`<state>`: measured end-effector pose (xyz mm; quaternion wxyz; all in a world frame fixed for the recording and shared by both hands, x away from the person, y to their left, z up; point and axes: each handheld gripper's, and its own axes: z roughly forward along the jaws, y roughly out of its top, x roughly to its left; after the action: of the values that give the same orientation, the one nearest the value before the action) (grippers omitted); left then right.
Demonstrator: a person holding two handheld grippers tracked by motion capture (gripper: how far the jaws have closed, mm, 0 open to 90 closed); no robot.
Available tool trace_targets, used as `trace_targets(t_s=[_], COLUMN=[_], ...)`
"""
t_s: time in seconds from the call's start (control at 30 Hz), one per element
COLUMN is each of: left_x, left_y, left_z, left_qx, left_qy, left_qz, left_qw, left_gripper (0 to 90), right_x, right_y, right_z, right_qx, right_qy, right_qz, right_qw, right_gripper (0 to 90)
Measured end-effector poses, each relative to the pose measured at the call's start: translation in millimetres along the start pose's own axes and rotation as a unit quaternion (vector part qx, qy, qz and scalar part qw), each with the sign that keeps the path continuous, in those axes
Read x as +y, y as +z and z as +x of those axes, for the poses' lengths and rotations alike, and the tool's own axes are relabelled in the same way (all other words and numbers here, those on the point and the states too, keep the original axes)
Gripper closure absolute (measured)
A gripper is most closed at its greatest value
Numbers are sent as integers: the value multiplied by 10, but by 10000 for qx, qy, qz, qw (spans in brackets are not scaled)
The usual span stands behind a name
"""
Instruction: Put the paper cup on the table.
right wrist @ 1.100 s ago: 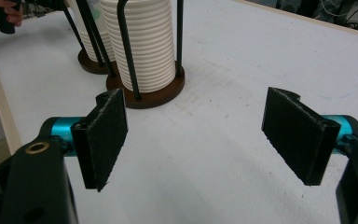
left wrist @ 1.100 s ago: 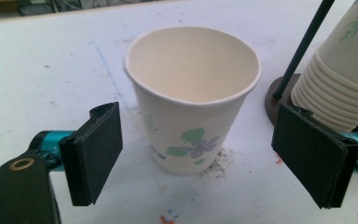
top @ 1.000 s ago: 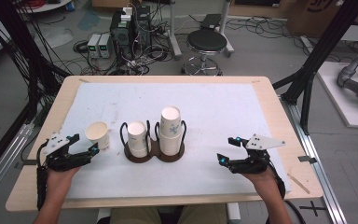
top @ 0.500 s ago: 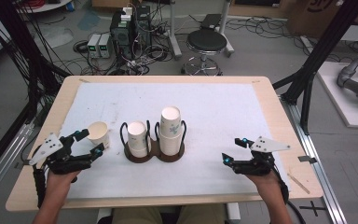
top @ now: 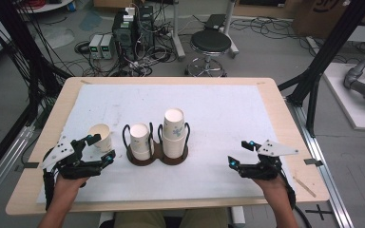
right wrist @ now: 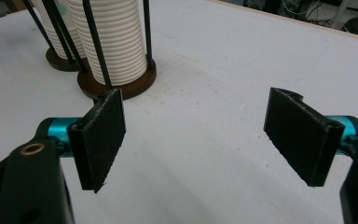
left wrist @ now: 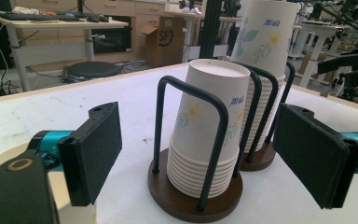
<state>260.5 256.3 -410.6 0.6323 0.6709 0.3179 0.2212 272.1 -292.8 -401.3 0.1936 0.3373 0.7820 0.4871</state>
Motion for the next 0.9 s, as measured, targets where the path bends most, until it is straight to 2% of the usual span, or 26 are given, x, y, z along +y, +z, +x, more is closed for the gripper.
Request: trace_targets(t_s=[0.17,0.9], left_x=[-8,-27], left_y=[-11,-27], left_z=[-10,13], left_qx=[-47,52], left_qy=[38,-22], left_qz=[-24,-59], left_qw=[10000,10000], left_gripper=[158,161], right_x=[-5,2], right_y=[-14,-35], right_z=[22,44], right_qx=[-13,-26], right_qy=[-11,3], right_qz=[20,8], right_qw=[10000,10000], right_gripper=[213,213])
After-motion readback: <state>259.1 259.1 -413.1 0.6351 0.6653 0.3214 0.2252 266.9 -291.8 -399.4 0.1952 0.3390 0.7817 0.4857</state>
